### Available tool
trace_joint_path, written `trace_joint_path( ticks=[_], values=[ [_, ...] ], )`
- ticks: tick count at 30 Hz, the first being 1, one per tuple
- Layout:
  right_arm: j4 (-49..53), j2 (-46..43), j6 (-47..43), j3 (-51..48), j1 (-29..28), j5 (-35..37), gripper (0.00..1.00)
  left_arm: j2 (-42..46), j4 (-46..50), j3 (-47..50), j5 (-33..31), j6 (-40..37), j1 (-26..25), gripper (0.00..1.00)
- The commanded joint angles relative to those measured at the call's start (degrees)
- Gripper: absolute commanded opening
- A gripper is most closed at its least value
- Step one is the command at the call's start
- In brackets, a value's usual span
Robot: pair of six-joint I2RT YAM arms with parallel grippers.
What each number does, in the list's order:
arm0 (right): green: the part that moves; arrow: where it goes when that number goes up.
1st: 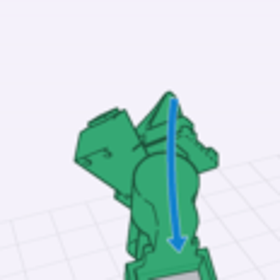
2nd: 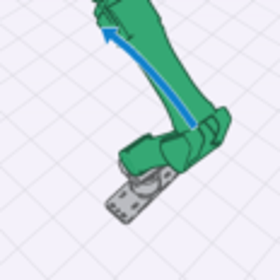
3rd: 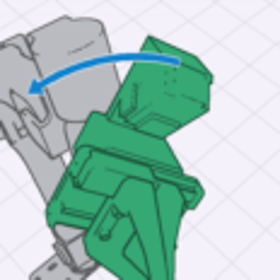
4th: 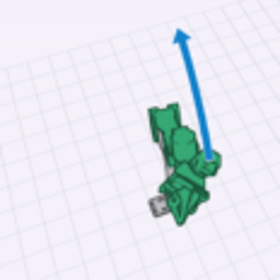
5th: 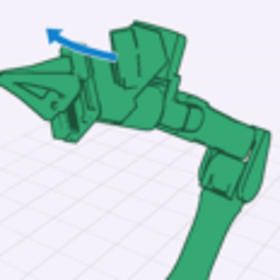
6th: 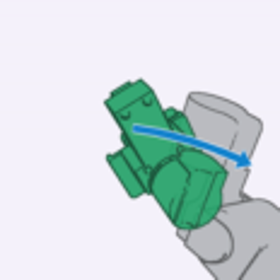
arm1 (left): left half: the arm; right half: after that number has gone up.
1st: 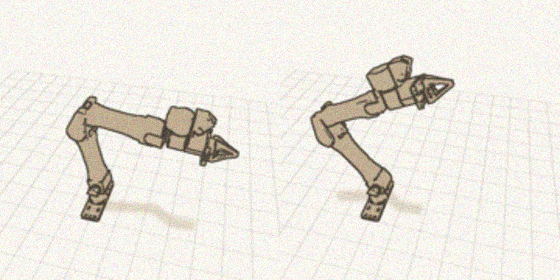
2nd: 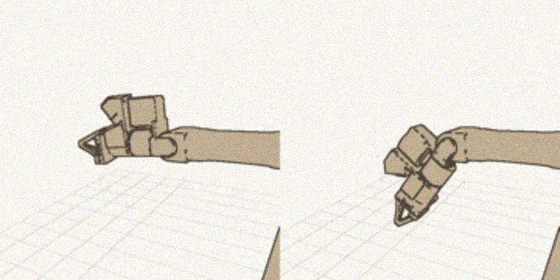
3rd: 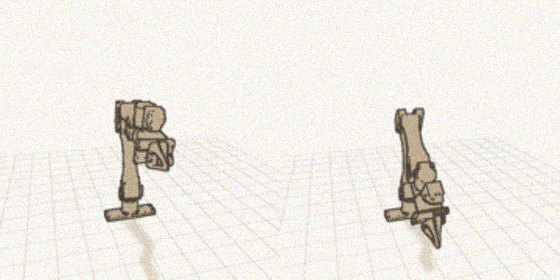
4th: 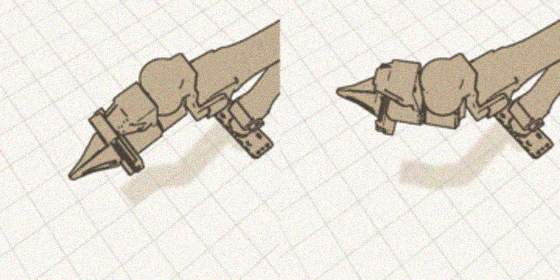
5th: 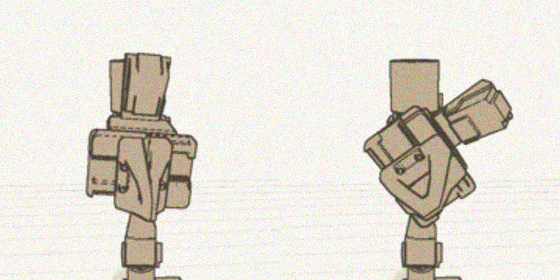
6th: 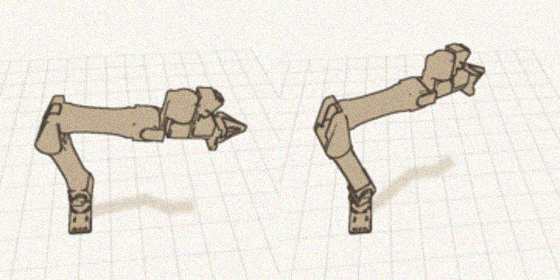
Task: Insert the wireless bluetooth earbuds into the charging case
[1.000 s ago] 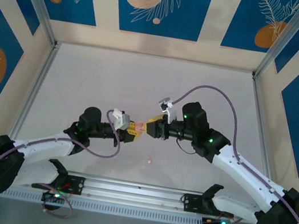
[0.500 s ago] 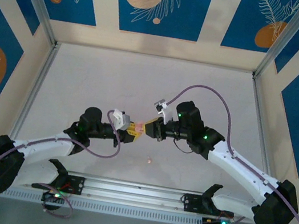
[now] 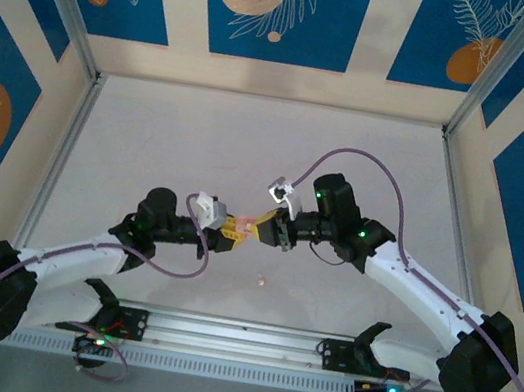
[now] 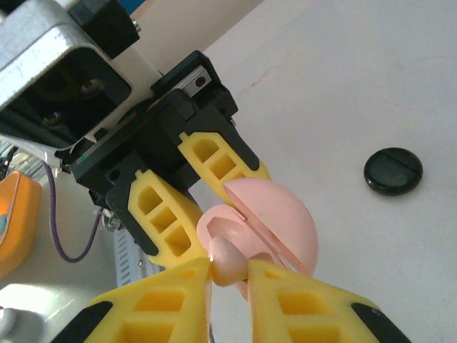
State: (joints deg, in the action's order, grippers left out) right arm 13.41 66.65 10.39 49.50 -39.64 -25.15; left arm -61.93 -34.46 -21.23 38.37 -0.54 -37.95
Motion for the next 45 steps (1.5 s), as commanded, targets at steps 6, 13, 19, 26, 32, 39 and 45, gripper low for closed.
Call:
trace_joint_path(
  ticks=[6, 13, 19, 26, 32, 39, 45],
  values=[
    [5.2, -2.7, -2.7, 2.4, 0.3, -0.6, 0.29, 1.9, -0.4, -0.3, 0.7, -2.2, -0.3, 0.20],
    [6.6, -4.2, 10.6, 4.0, -0.7, 12.1, 0.34, 2.3, 3.2, -0.6, -7.9, -5.8, -0.3, 0.18],
    [6.1, -3.5, 21.6, 3.3, -1.9, 16.7, 0.33, 2.0, 4.7, -0.1, -11.4, -11.4, -0.7, 0.18],
    [5.6, -1.4, 29.5, 4.1, -2.7, 18.2, 0.34, 2.3, 6.0, 0.4, -13.4, -16.0, -1.1, 0.18],
    [5.6, 2.2, 31.3, 6.4, -4.6, 18.6, 0.34, 2.5, 7.8, 0.0, -13.9, -17.1, -1.3, 0.18],
    [7.0, 6.0, 30.9, 9.2, -6.9, 19.6, 0.33, 3.4, 8.4, 0.1, -14.1, -17.0, -1.3, 0.18],
    [8.8, 8.1, 30.3, 10.9, -7.8, 20.6, 0.32, 4.4, 9.3, 0.1, -14.3, -16.9, -1.3, 0.18]
  ],
)
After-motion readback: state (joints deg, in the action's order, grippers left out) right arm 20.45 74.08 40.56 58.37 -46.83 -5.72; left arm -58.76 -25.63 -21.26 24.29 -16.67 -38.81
